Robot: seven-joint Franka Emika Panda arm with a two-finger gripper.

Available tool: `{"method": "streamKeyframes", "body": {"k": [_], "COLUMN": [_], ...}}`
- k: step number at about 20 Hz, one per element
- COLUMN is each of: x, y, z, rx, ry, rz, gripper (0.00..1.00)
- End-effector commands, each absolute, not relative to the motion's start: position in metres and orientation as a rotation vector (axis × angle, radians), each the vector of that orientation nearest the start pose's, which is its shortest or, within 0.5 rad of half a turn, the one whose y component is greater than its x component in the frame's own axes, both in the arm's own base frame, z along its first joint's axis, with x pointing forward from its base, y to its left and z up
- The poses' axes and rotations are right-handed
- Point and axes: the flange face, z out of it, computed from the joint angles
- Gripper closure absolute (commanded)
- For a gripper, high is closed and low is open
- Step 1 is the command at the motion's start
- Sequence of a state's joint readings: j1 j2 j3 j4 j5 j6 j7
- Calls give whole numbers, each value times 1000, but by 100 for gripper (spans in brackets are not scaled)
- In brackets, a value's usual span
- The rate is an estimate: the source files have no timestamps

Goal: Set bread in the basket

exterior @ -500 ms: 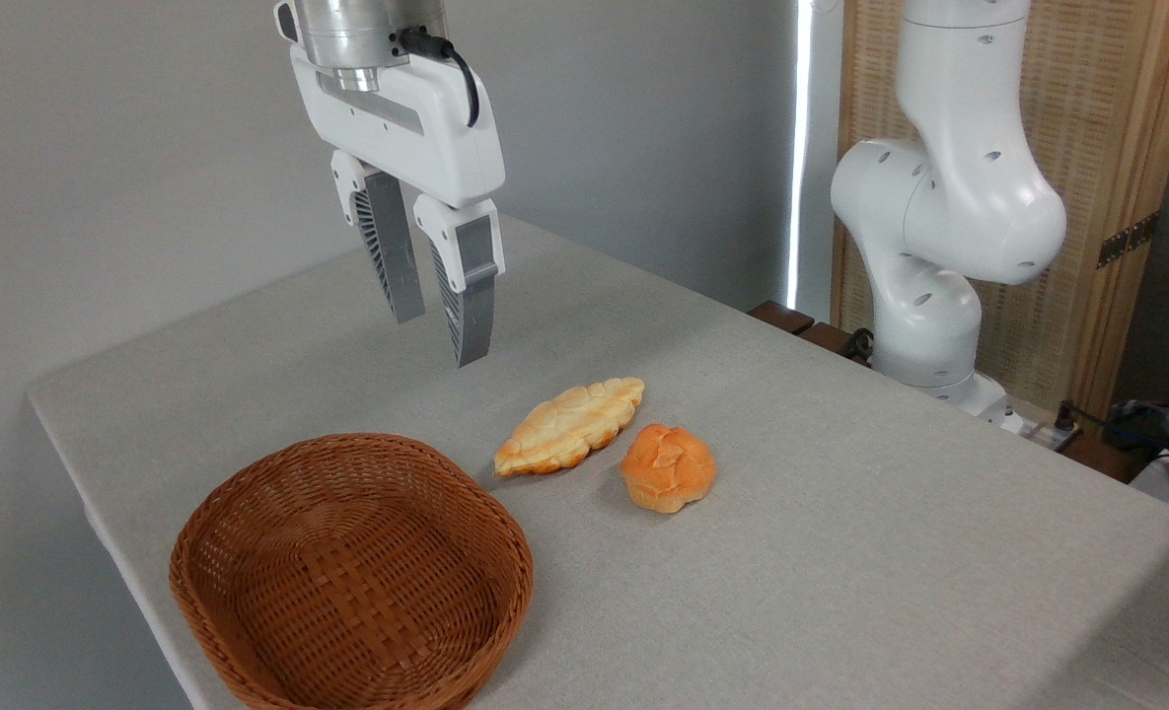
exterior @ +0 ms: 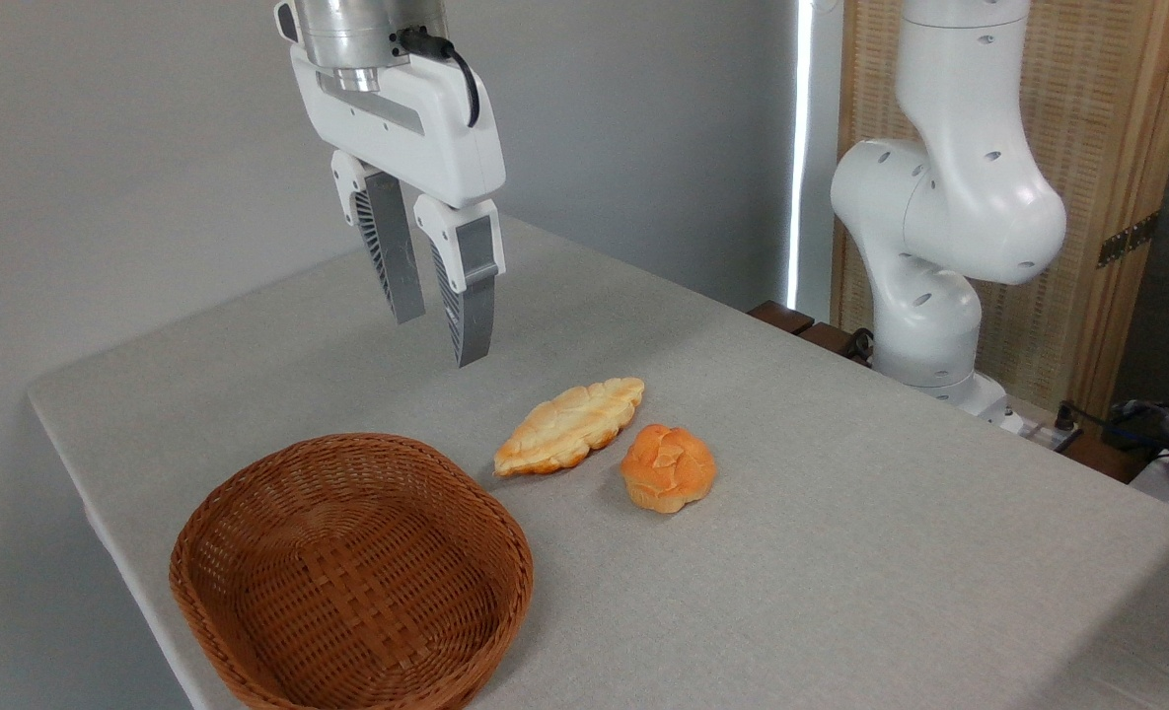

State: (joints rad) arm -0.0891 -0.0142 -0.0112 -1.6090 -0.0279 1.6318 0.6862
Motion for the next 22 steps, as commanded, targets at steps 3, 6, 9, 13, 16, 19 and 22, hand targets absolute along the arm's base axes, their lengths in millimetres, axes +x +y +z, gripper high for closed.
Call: {"method": "streamKeyframes", "body": {"k": [3,6,9,13,16,19,22], "x": [549,549,549,549,549,548,548], "y": [-56,-56,-56,-56,-56,-56,-57], "z": [625,625,625,625,623,621,619], "rx": [-2921,-2921,-2921,-2921,-2923,-2925,-2926], "ry": [1225,1225,1225,1225,1223,1221,1224], "rz": [-46,-46,-46,-46,-41,-34,-27], "gripper": [0,0,0,0,0,0,0]}}
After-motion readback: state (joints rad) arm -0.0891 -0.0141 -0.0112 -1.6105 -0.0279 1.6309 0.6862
